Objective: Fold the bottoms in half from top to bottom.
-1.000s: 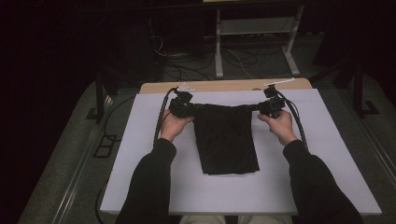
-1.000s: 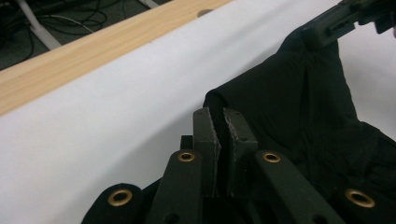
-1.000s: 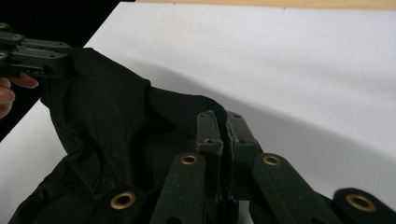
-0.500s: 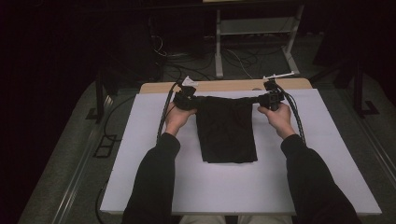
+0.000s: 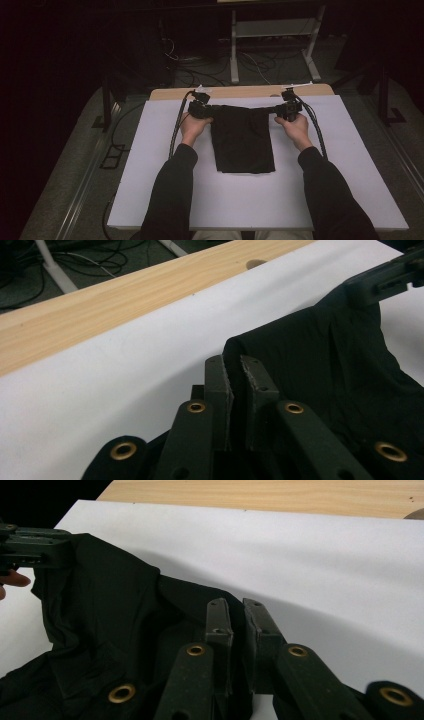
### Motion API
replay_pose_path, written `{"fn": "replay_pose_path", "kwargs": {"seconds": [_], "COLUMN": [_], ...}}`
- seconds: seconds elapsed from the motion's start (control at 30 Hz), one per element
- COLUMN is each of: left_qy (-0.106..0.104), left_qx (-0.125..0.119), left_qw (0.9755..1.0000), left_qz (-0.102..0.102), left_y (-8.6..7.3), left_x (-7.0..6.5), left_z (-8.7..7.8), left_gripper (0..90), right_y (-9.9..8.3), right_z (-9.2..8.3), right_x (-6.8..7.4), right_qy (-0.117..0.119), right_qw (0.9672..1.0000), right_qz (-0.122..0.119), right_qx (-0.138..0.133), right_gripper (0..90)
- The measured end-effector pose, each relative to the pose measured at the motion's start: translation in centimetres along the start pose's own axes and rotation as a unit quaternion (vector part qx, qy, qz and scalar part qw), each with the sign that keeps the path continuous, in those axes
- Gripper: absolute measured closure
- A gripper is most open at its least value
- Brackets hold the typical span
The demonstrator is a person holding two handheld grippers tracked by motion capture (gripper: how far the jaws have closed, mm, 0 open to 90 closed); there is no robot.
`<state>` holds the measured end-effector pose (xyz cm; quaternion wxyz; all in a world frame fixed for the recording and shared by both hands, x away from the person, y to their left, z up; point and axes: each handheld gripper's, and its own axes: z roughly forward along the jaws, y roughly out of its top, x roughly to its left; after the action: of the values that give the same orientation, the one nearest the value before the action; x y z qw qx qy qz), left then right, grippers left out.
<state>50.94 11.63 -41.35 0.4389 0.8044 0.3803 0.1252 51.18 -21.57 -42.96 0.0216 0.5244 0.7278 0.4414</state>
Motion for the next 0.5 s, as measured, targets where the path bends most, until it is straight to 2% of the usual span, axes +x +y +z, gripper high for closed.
{"fn": "replay_pose_path", "kwargs": {"seconds": [0.07,0.13,0.27,0.37,0.43,0.5], "left_qy": [0.009,0.025,0.017,0.030,0.028,0.008], "left_qx": [0.006,0.008,0.007,0.003,0.001,-0.003], "left_qw": [0.9999,0.9996,0.9993,0.9989,0.9988,0.9985], "left_qz": [-0.006,-0.013,-0.032,-0.037,-0.040,-0.054], "left_y": [-0.4,-0.9,-1.8,-2.3,-2.5,-2.7], "left_x": [0.1,0.2,0.8,1.0,1.2,1.6], "left_z": [0.0,-0.2,-0.8,-1.5,-2.0,-2.5], "left_gripper": [75.8,67.1,52.3,35.4,27.7,24.0], "right_y": [-0.1,-0.2,-0.7,-1.1,-1.4,-1.7], "right_z": [0.0,-0.1,-0.7,-1.1,-1.5,-1.9], "right_x": [-0.1,-0.2,-0.2,-0.3,-0.3,-0.3], "right_qy": [0.003,0.000,-0.004,-0.005,-0.001,0.000], "right_qw": [1.0000,1.0000,0.9998,0.9998,0.9996,0.9995], "right_qz": [0.002,0.003,-0.007,-0.013,-0.019,-0.019], "right_qx": [0.000,-0.006,-0.016,-0.016,-0.019,-0.026], "right_gripper": [77.1,73.3,61.2,49.3,42.5,36.3]}}
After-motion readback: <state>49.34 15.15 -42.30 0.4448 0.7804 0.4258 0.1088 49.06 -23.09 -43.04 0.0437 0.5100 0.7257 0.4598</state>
